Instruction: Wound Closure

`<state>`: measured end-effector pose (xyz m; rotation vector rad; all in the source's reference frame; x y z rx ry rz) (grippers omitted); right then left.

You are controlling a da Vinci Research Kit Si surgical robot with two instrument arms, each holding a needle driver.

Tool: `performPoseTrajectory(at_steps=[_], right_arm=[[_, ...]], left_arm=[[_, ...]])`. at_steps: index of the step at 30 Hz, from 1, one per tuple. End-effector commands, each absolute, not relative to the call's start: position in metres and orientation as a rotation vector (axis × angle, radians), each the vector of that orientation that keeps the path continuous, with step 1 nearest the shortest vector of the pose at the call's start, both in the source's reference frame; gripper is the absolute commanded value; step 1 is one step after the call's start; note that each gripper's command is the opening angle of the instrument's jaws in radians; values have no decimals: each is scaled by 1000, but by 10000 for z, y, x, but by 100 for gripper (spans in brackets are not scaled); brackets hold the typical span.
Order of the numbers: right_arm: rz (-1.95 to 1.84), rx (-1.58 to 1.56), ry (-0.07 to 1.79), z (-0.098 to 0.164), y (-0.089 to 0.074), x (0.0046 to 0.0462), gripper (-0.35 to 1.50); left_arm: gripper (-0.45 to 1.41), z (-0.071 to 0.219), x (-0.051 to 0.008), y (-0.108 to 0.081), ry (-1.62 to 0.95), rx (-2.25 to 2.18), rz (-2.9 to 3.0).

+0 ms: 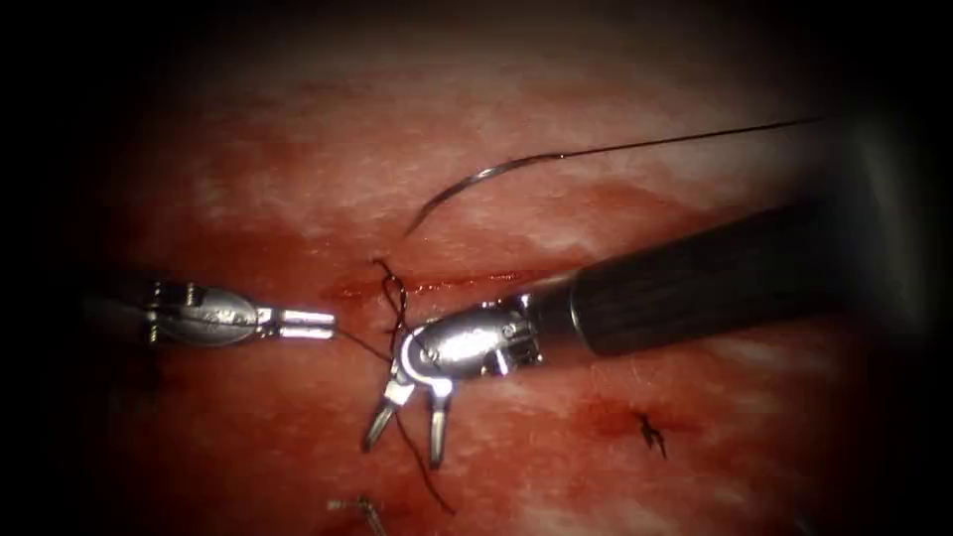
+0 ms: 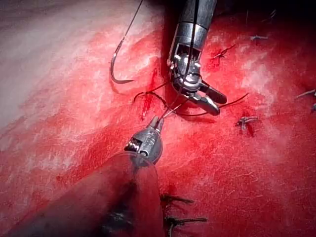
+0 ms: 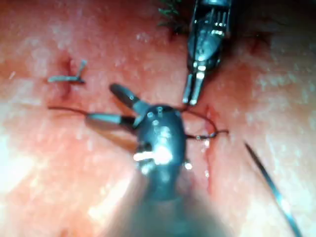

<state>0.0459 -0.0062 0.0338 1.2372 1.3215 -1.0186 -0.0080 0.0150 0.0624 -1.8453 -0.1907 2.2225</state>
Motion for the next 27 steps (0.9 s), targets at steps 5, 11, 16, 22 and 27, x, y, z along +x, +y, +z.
performPoseTrajectory(at_steps=[5,11,16,22,27], right_arm=[[-1042,1242,1308,353,-81,465,83],[-1054,1238,1298,361,-92,466,81],[-1044,1235,1304,360,-86,463,-13],[-929,1217,1294,353,-69,466,-35],[-860,1220,1280,350,-55,471,-35]], left_arm=[[-45,629,-84,143,-194,-1843,2223],[-45,630,-84,141,-198,-1840,2220],[-45,630,-82,141,-202,-1836,2217],[-45,630,-81,141,-200,-1834,2218],[-45,630,-81,140,-198,-1833,2218]])
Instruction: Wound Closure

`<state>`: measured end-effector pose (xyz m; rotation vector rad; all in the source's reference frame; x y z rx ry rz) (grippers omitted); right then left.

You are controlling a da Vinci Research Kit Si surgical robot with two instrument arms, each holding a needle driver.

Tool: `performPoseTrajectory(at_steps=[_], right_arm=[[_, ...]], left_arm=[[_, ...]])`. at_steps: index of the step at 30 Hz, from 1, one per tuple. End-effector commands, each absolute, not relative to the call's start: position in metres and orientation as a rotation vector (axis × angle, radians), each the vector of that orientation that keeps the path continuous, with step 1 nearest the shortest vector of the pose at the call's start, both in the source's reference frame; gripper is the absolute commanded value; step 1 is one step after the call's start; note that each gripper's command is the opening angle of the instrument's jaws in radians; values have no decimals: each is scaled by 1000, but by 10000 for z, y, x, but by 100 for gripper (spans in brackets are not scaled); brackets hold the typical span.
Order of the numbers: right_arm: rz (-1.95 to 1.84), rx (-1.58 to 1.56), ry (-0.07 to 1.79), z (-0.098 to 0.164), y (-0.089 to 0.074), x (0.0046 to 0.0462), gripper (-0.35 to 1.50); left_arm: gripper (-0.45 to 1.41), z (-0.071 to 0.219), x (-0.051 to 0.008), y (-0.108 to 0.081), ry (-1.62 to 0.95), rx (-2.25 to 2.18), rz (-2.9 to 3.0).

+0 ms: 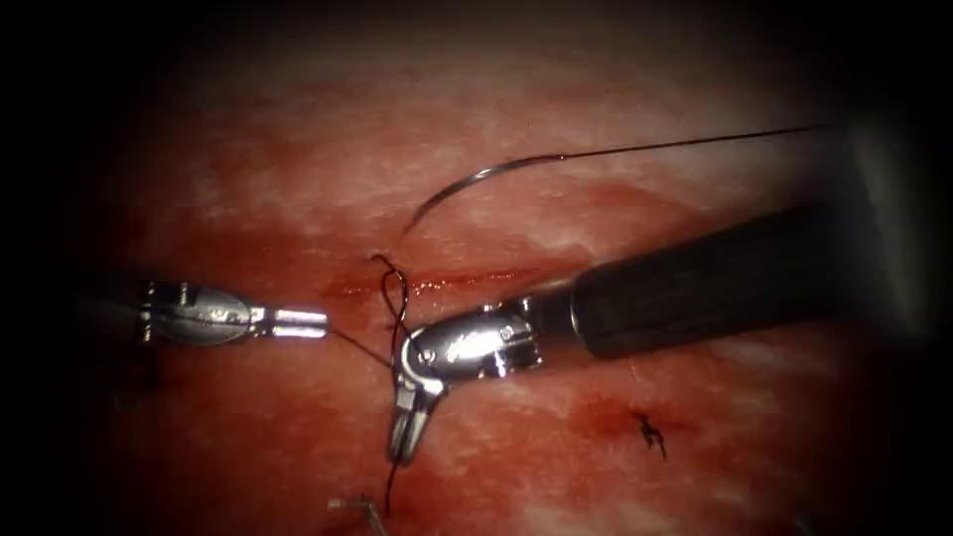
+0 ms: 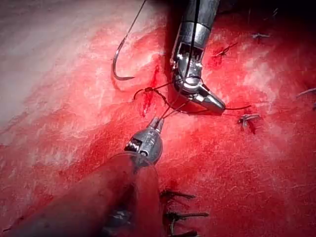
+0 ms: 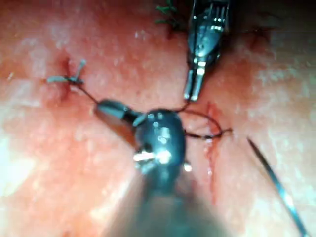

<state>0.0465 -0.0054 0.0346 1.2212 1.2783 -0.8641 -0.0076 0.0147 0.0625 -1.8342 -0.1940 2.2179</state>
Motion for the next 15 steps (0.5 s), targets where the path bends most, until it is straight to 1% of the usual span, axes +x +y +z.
performPoseTrajectory(at_steps=[1,6,15], right_arm=[[-845,1213,1285,349,-50,472,-35],[-679,1209,1263,346,-13,474,-35],[-495,1157,1266,346,32,473,-35]], left_arm=[[-45,630,-82,139,-197,-1833,2219],[-45,629,-83,133,-195,-1825,2217],[-45,614,-89,105,-204,-1822,2211]])
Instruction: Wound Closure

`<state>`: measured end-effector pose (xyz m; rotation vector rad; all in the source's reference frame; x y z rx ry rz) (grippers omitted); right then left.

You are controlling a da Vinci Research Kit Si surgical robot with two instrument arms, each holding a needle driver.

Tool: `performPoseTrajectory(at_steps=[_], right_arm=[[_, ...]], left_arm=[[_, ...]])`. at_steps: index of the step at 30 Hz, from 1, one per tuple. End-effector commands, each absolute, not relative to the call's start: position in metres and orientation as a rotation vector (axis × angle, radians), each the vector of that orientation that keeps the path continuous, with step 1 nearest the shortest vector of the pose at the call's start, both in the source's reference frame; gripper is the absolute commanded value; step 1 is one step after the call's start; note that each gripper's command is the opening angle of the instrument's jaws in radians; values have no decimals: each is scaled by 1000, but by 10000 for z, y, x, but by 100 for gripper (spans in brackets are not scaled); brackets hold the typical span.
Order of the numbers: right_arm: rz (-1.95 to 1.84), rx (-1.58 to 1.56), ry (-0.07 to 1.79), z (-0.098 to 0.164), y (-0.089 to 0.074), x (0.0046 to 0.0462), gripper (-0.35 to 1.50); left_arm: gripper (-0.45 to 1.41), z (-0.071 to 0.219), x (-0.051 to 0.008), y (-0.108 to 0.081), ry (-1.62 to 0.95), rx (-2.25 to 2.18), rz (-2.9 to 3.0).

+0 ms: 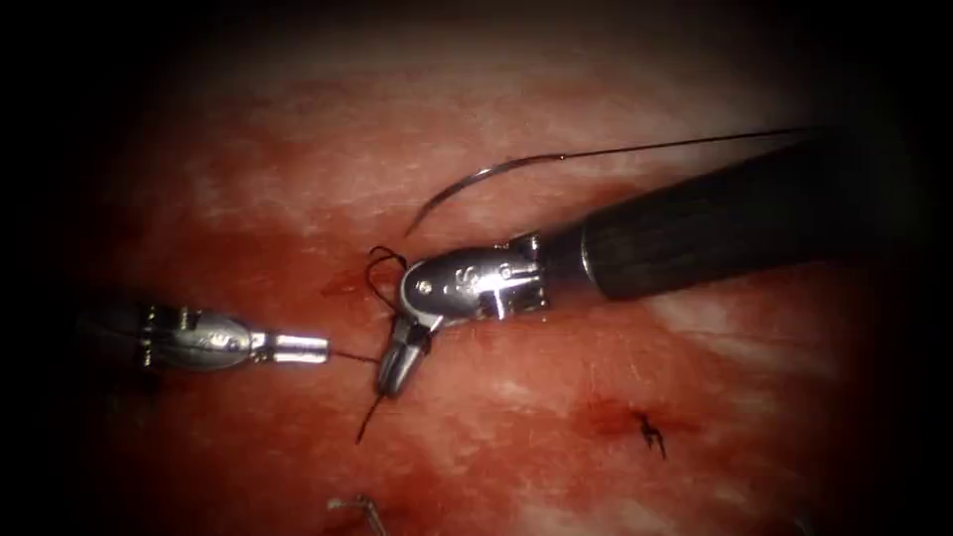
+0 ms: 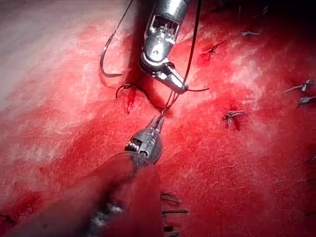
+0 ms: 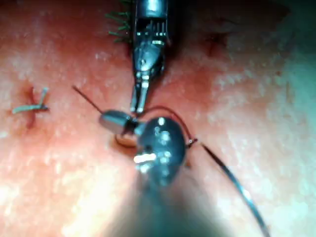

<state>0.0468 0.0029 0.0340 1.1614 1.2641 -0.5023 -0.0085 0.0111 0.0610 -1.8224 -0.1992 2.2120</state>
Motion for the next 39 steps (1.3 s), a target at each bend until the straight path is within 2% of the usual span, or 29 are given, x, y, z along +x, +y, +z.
performPoseTrajectory(at_steps=[1,10,20,29,39], right_arm=[[-478,1152,1266,346,37,473,-35],[-307,1103,1245,341,81,469,-35],[-316,1045,1141,356,100,468,-35],[-368,808,978,362,128,465,-35],[-473,565,935,359,131,475,-35]], left_arm=[[-45,610,-90,100,-208,-1819,2208],[-45,545,-92,37,-236,-1856,2209],[-45,513,-97,6,-250,-1874,2208],[-45,510,-100,-9,-265,-1869,2199],[-45,500,-102,-16,-268,-1874,2199]])
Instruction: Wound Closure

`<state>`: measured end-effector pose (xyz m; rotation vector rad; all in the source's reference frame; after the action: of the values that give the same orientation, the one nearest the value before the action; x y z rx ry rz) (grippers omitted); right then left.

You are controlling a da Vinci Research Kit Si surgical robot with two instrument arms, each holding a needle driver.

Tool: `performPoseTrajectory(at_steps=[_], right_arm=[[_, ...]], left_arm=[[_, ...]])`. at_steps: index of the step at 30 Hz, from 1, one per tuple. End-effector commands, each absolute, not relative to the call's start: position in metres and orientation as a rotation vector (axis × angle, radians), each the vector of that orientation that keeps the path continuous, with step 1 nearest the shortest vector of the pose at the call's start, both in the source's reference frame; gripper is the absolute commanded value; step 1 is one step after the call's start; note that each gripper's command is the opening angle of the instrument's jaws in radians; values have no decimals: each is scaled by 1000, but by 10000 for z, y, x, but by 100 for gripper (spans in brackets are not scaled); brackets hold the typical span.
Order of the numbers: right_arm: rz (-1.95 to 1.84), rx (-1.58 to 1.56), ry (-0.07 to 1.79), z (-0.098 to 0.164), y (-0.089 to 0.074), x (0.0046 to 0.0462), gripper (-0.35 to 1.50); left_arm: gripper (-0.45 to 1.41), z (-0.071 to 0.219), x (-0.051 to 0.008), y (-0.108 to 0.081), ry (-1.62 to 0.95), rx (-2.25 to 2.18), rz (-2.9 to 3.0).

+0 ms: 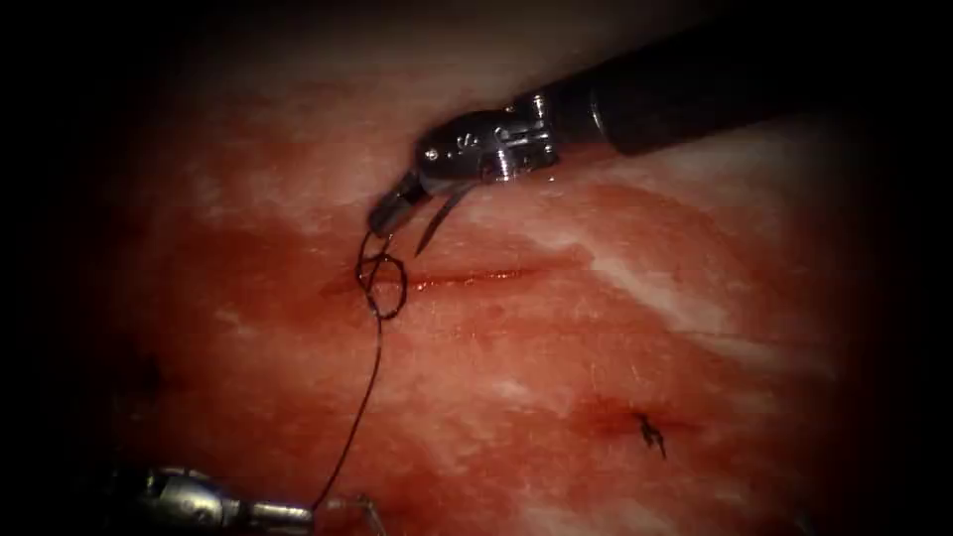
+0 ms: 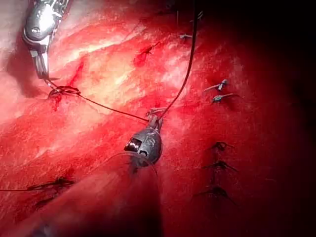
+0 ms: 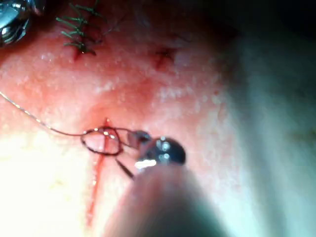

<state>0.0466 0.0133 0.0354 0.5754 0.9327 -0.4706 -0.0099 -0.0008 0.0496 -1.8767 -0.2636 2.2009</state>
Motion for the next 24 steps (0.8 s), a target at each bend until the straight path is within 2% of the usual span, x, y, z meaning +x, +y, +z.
performPoseTrajectory(at_steps=[1,9,24], right_arm=[[-470,541,935,359,132,476,-35],[-350,318,971,350,179,469,-35],[-306,289,1005,349,187,474,-35]], left_arm=[[-45,498,-103,-17,-266,-1876,2196],[-45,473,-108,-34,-273,-1906,2164],[-45,417,-121,-66,-289,-1985,2124]])
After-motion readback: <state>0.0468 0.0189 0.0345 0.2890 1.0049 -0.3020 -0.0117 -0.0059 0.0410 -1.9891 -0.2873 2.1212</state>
